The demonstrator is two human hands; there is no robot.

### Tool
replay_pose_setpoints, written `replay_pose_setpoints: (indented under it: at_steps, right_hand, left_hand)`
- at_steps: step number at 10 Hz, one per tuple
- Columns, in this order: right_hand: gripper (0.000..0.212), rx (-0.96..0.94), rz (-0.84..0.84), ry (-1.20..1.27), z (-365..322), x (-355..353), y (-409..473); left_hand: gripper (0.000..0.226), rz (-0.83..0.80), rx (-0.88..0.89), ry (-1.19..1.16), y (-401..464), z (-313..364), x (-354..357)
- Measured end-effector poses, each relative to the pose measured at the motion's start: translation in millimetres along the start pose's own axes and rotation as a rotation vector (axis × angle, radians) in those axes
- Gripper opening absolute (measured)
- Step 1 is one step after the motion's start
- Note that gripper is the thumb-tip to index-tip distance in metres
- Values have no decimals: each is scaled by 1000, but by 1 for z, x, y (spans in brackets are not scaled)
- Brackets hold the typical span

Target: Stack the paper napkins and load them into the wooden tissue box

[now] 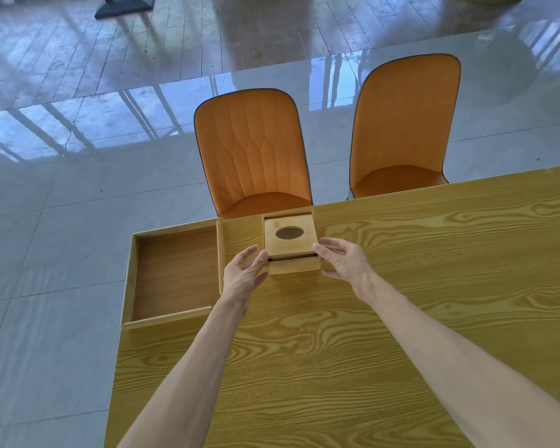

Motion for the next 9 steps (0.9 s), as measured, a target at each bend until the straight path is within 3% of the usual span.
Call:
replay_pose_setpoints:
  at_steps: [6,7,9]
  right_hand:
    - [34,-35,88,-89,16,6,11]
    - [35,-50,67,-182,13,5,10]
    - [49,16,-147,-728,-22,6,-1]
  left_hand:
    - [40,72,62,118,13,-10,1]
    - [34,53,46,265,8,-2,1]
    - [47,2,-34,735,-2,19,-3]
Point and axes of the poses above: each hand's wrist, its own y-axis towards the middle knuckle, its own x-axis out of the palm, z = x × y, the point moved 1 cm from there along y, towards the middle knuckle, and after that the axes turned 14 degrees about -x, right-handed, at the moved point
